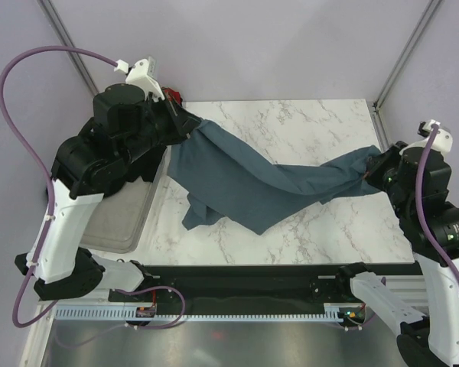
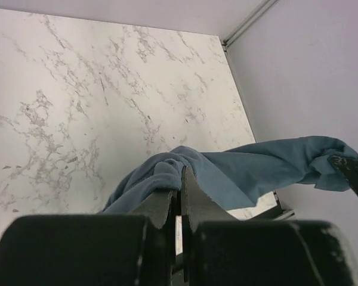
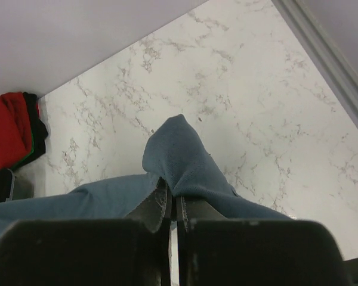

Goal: Fold and stack the t-shirts

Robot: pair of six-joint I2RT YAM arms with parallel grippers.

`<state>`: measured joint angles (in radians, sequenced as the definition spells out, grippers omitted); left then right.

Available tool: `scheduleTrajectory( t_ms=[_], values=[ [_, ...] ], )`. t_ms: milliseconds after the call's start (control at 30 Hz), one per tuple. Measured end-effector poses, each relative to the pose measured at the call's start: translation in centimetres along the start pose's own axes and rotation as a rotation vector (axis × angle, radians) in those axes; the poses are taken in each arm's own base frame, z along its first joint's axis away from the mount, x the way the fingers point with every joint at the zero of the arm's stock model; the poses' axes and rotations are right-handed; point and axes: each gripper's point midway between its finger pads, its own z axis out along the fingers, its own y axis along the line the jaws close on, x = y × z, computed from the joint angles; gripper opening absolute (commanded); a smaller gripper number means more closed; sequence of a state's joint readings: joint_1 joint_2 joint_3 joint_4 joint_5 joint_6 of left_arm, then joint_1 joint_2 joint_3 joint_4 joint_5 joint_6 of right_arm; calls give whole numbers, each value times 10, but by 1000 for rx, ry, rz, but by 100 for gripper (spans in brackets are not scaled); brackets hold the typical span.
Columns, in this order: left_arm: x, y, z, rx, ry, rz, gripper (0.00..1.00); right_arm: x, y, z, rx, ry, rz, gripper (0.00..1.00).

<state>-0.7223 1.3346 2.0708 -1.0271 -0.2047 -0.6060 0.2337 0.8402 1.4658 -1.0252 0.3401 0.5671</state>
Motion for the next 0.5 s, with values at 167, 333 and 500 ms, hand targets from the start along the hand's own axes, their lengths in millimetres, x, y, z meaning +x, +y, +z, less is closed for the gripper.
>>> scheduleTrajectory(
  t_ms=[167, 333, 500],
  values=[
    [-24, 1, -21, -11, -70, 22, 2, -22, -8, -20, 27, -69, 13, 0],
    [-39, 6, -49, -7, -144, 23, 6, -37, -19, -43, 37, -153, 43, 1],
    [-27, 25, -27, -78, -105, 59, 4, -28, -27, -39, 62, -150, 38, 1]
  ],
)
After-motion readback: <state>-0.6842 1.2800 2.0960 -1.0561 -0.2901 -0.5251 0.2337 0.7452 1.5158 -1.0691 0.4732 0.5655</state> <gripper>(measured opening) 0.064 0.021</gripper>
